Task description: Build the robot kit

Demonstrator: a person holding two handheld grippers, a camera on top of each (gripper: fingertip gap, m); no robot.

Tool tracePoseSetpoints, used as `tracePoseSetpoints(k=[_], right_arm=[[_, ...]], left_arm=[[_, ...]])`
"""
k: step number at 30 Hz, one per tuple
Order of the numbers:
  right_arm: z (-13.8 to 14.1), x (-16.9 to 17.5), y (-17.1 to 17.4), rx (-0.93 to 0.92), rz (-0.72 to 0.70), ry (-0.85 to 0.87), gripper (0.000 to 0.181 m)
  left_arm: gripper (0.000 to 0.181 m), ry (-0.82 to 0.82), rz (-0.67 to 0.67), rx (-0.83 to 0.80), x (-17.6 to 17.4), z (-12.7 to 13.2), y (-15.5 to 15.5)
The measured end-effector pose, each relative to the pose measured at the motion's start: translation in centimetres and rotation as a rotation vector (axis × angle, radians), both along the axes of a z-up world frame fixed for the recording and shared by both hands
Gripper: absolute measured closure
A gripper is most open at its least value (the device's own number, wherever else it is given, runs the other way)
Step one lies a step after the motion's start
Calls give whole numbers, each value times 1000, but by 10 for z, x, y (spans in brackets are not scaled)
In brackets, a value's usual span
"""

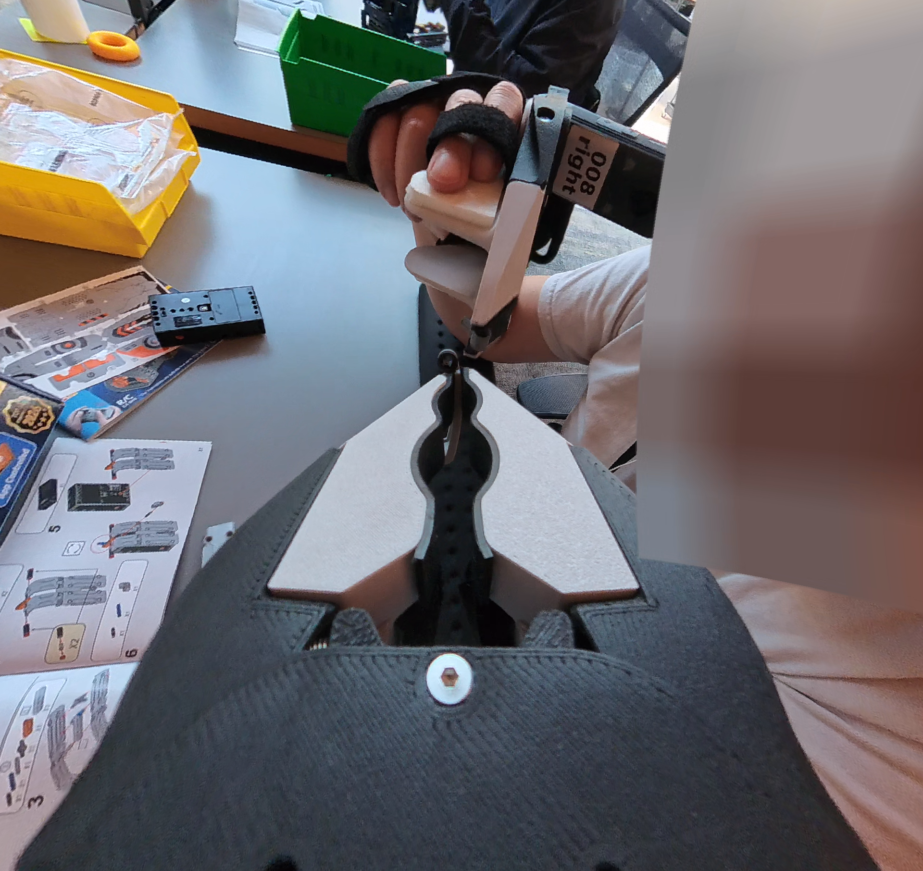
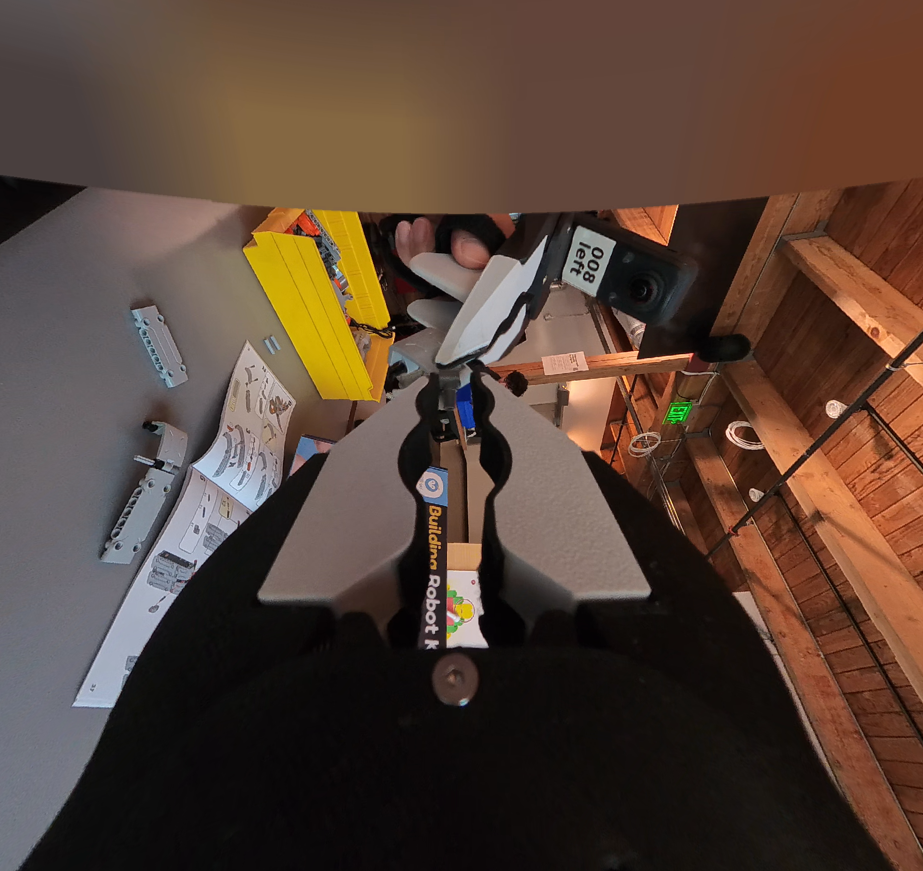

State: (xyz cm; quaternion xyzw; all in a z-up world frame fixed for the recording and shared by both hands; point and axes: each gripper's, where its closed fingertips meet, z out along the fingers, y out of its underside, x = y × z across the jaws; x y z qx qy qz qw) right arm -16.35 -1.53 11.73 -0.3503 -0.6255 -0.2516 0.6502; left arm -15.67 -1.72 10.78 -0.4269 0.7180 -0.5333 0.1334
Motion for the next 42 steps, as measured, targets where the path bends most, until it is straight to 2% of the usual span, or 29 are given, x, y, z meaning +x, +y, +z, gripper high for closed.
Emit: tracePoseSetpoints(k=[6,13,21,26,30,33,38,42], right_arm=[[-9,0,10,-31,-9,-6,165],[-24,-4,24,-55,-33,-40,157],[-30,-6,29,-63,-43,-59,154],[-26,-4,28,-64,-44,-43,151],[-22,-2,27,-65,-31,-17,147],[-21,-2,28,-64,-26,-5,144],[-10,0,23,-28,-24,27,142],[1,-1,13,-15,5,68,138]], left_arm=[[181,5,27,3,-6,-1,7],[181,67,32,53,-7,-14,8],[181,109,52,102,-10,-24,12],[181,115,79,88,-10,-21,15],[181,254,52,144,-11,-25,15],[181,383,38,204,-11,-17,16],[181,584,-25,295,-13,-10,4],[181,699,-23,320,-12,-10,-3]])
